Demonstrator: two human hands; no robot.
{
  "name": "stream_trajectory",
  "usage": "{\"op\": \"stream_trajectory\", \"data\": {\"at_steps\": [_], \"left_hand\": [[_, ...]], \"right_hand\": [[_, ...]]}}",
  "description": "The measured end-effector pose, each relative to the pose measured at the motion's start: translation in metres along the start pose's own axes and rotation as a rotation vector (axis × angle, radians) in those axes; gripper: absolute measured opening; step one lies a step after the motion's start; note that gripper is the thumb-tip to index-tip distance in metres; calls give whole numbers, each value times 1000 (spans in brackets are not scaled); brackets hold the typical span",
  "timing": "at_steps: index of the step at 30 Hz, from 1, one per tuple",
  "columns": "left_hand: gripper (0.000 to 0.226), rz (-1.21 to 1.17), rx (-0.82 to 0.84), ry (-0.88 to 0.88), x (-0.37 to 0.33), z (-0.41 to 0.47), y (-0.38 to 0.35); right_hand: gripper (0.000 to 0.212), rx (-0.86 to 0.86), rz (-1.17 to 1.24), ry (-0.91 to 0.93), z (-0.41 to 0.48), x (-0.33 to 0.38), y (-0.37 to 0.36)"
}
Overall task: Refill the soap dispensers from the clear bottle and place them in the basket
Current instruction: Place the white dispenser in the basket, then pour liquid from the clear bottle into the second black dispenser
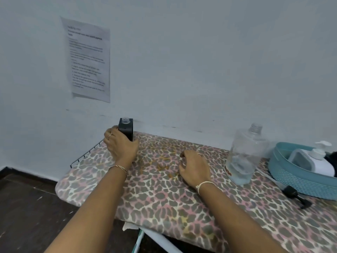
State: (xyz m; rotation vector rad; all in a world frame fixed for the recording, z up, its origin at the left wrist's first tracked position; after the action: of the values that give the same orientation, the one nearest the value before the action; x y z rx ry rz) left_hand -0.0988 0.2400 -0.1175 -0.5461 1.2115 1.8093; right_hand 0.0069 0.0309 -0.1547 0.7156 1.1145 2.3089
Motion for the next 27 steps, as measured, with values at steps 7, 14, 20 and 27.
{"op": "stream_trajectory", "data": {"at_steps": [7, 14, 20, 27], "left_hand": [[103, -239, 124, 130, 6, 27, -24], [48, -307, 129, 103, 0, 27, -18], [48, -476, 253, 68, -25, -16, -14], [54, -549, 449, -32, -65, -90, -24]], "right_hand": [[13, 19, -21, -32, 11, -5, -18], [13, -19, -10, -64, 11, -5, -22], [9, -78, 10, -76, -2, -5, -6], [6, -302, 31, -97, -30, -29, 32]]}}
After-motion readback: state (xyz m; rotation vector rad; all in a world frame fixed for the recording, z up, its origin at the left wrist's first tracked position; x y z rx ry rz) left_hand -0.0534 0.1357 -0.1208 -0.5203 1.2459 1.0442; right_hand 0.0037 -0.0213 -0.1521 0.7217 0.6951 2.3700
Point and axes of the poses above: each hand's wrist, its own z-axis towards the middle knuckle, its own y-axis out of the back of the hand, x = y × z, the point moved 2 cm from there along z, towards the middle knuckle, and after that the axes turned 8 degrees about -x, right-handed, at the moved point
